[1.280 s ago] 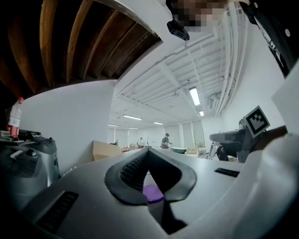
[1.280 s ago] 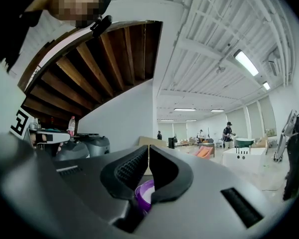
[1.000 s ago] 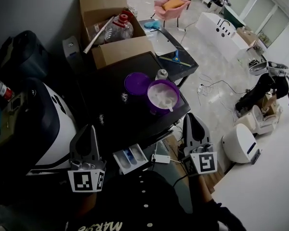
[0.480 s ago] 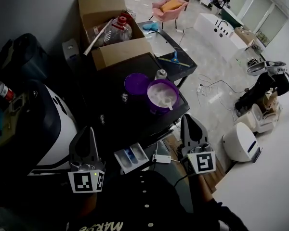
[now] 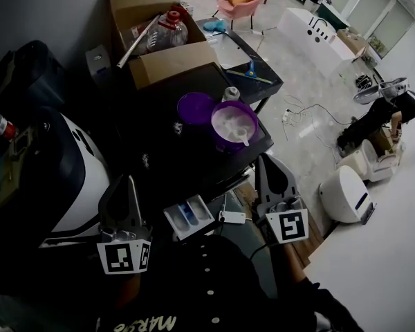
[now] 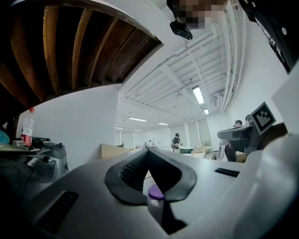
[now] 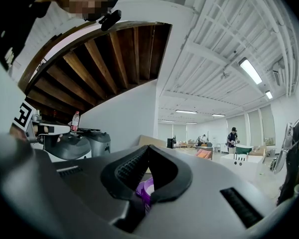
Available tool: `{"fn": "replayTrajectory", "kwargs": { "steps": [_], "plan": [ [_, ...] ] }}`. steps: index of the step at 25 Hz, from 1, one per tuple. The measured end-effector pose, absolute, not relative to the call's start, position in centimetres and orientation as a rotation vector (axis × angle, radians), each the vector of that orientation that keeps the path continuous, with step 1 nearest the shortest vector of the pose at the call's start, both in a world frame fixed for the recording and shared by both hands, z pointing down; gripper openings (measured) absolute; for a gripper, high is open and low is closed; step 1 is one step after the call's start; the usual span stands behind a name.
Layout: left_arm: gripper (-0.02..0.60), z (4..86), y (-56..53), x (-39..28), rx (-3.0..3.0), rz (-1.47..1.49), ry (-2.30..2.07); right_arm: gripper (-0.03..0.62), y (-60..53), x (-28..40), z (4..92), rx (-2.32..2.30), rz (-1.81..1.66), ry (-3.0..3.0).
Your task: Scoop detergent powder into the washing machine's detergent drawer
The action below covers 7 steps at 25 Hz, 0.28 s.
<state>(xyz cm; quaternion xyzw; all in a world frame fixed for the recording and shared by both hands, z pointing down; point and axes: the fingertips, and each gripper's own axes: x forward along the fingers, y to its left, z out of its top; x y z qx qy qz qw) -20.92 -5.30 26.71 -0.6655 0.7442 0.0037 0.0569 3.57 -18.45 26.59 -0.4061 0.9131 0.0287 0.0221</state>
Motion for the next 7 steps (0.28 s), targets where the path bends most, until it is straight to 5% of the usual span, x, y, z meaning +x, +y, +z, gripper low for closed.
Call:
{"fn": "replayTrajectory", "kwargs": {
  "steps": [7],
  "plan": [
    [0.014, 26.74, -5.44, -21.02, -2.02, 0.002, 2.256, 0.029, -18.58, 3.4, 26.72, -1.257, 0.084, 2.828]
  ]
}}
